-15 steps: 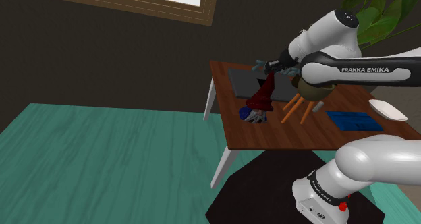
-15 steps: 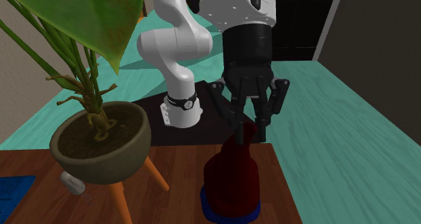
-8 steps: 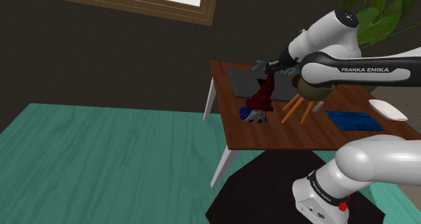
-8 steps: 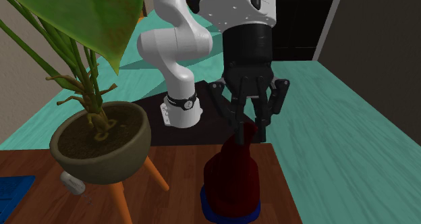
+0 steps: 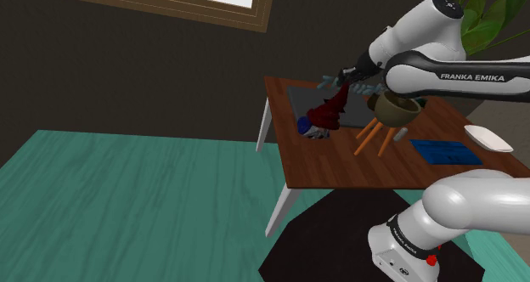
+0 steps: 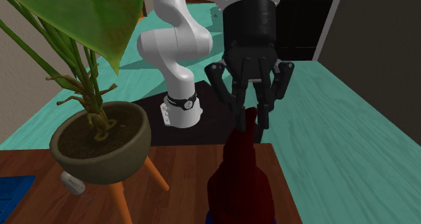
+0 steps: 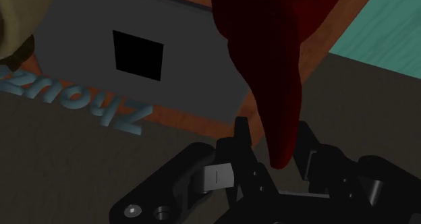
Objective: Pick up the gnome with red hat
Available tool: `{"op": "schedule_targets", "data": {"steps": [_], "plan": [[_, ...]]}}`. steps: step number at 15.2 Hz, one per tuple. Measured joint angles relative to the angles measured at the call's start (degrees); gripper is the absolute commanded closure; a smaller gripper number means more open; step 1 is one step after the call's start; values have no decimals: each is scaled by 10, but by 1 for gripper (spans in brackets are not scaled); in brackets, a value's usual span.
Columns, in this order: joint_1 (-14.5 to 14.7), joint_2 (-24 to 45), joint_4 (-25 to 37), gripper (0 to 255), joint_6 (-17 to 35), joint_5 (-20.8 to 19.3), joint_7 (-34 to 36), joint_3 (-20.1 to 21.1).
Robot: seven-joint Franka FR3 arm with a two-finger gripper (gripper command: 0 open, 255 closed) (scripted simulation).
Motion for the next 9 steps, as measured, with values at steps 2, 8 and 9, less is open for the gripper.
{"op": "schedule_targets", "data": {"steps": [2,8,9], "plan": [[1,-3,13,255,-16,2,-3,-2],[5,-12,52,255,-64,6,-13,-8],[6,-14,56,255,-70,6,-14,-10]]}}
